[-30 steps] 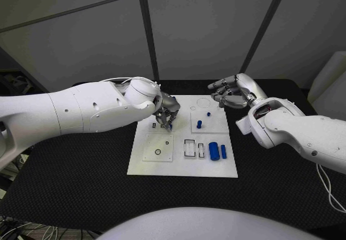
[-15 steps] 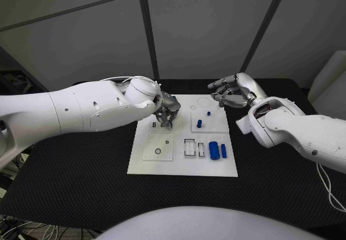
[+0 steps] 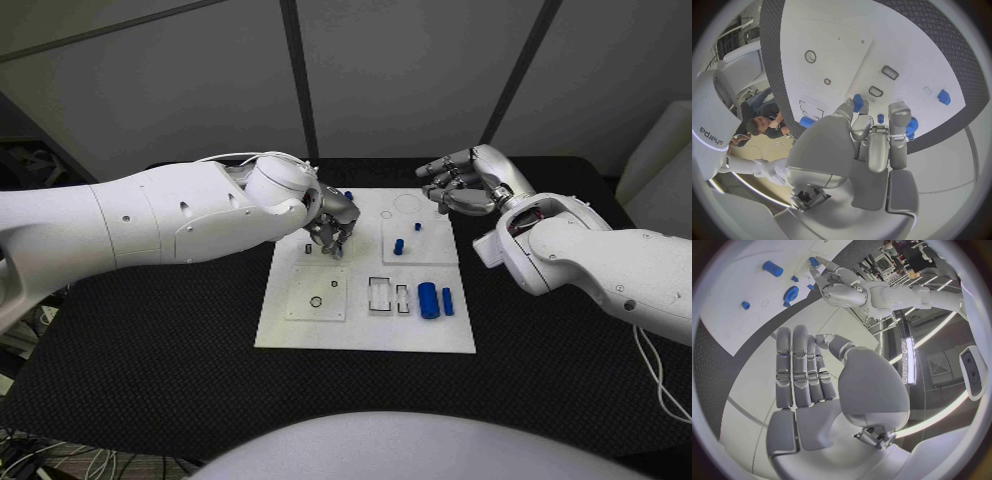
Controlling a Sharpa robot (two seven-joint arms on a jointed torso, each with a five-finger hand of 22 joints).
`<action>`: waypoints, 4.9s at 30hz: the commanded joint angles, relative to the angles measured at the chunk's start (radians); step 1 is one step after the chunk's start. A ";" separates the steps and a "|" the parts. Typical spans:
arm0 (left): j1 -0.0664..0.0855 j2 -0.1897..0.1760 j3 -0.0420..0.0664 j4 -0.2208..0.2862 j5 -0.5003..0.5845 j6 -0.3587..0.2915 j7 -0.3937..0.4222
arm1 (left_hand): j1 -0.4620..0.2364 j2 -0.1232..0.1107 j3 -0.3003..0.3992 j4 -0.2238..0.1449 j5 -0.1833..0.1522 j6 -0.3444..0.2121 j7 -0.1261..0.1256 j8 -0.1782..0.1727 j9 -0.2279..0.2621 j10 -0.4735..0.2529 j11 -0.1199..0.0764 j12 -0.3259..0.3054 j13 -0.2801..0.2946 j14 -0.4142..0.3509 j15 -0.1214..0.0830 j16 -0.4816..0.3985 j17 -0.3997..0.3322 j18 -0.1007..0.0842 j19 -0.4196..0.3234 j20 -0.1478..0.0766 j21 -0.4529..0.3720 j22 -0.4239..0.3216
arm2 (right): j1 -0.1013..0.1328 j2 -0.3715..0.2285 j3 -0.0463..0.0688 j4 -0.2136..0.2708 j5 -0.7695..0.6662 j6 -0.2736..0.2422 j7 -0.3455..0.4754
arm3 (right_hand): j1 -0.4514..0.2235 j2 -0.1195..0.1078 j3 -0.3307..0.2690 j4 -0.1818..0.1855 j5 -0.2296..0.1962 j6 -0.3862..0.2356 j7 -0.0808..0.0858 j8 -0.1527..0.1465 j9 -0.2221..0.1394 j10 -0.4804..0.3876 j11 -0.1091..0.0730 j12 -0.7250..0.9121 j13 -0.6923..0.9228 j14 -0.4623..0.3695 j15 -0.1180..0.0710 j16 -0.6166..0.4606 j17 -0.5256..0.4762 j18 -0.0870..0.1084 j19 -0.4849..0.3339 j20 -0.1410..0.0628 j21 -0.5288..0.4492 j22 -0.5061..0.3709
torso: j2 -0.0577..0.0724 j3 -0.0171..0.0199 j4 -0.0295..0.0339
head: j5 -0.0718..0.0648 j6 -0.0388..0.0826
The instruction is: Assemble the parts on the task board
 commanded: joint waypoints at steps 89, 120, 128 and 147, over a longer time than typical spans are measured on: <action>-0.081 -0.092 -0.008 0.094 0.646 -0.533 -0.553 | -0.264 -0.088 0.311 -0.268 0.426 0.070 -0.050 0.081 0.257 0.122 -0.033 0.114 0.109 0.092 -0.036 0.068 0.216 -0.086 0.101 -0.025 0.146 0.121 | 0.009 -0.015 0.001 0.003 -0.005 0.011 0.000 | 0.005 0.006 -0.011 -0.003 0.003 0.003 0.005 -0.005 -0.001 -0.001 0.005 -0.003 -0.008 0.013 0.001 -0.013 -0.003 0.011 0.003 0.003 -0.006 -0.002 | -0.013 0.0104 0.0130 | 0.018 -0.027; -0.092 -0.072 -0.008 0.071 0.632 -0.475 -0.580 | -0.269 -0.092 0.307 -0.267 0.408 0.069 -0.051 0.081 0.262 0.125 -0.033 0.117 0.112 0.092 -0.036 0.069 0.217 -0.086 0.101 -0.025 0.146 0.123 | 0.009 -0.012 0.001 0.001 -0.005 0.012 0.002 | 0.005 0.007 -0.011 -0.003 0.003 0.003 0.005 -0.005 -0.001 -0.001 0.005 -0.003 -0.008 0.013 0.001 -0.014 -0.003 0.011 0.003 0.003 -0.006 -0.003 | -0.014 0.0112 0.0132 | 0.017 -0.029; -0.094 -0.069 -0.008 0.073 0.632 -0.468 -0.579 | -0.266 -0.089 0.305 -0.269 0.334 0.067 -0.052 0.079 0.269 0.126 -0.035 0.117 0.113 0.092 -0.037 0.069 0.217 -0.086 0.101 -0.025 0.147 0.125 | 0.009 -0.011 0.001 0.000 -0.005 0.013 0.002 | 0.005 0.007 -0.011 -0.003 0.003 0.003 0.005 -0.005 -0.001 -0.001 0.005 -0.003 -0.008 0.013 0.001 -0.014 -0.003 0.011 0.003 0.003 -0.006 -0.003 | -0.013 0.0111 0.0125 | 0.017 -0.029; -0.097 -0.093 -0.008 0.101 0.614 -0.521 -0.567 | -0.256 -0.080 0.316 -0.275 0.310 0.072 -0.053 0.079 0.274 0.131 -0.036 0.125 0.121 0.094 -0.037 0.074 0.224 -0.089 0.107 -0.025 0.157 0.133 | 0.009 -0.009 0.001 -0.003 -0.005 0.013 0.005 | 0.005 0.007 -0.011 -0.003 0.003 0.003 0.005 -0.005 -0.001 -0.001 0.005 -0.003 -0.008 0.013 0.001 -0.014 -0.003 0.011 0.003 0.003 -0.006 -0.003 | -0.014 0.0105 0.0142 | 0.016 -0.029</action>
